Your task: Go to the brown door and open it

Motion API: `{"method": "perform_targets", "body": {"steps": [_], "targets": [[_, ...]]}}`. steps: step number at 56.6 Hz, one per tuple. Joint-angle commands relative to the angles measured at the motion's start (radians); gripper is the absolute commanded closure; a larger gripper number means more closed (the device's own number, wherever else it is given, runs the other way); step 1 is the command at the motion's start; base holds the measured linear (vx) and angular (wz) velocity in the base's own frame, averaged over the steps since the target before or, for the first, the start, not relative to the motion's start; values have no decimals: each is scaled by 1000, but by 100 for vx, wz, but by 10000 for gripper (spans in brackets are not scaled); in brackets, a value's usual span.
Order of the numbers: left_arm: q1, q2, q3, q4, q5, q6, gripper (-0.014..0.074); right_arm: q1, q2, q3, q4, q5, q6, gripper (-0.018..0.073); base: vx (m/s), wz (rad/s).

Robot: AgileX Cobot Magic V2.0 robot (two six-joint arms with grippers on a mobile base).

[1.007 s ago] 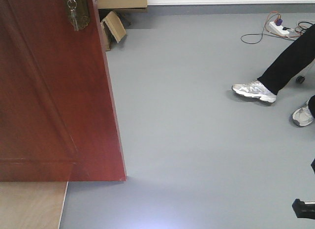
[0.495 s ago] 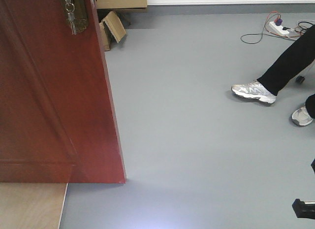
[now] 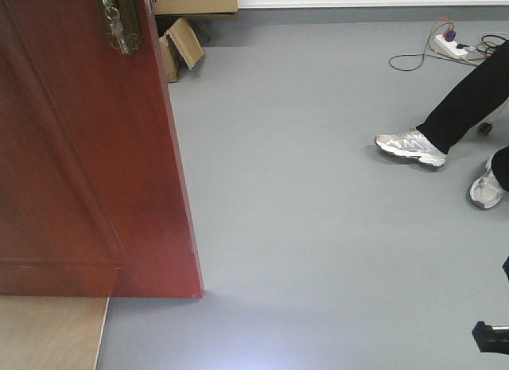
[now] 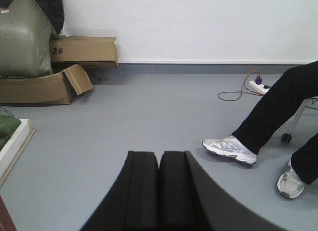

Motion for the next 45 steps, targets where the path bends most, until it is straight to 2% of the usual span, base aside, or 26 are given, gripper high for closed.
{"method": "perform_targets", "body": {"steps": [1, 5, 11, 45], "targets": [[2, -13, -17, 65, -86, -14, 600, -3, -14, 5, -6, -83, -5, 559, 0, 0], [2, -13, -17, 117, -80, -14, 600, -3, -14, 5, -6, -83, -5, 559, 0, 0], [2, -13, -17, 97, -62, -14, 600, -3, -14, 5, -6, -83, -5, 559, 0, 0], [2, -13, -17, 98, -62, -12, 600, -3, -14, 5, -6, -83, -5, 559, 0, 0]]}}
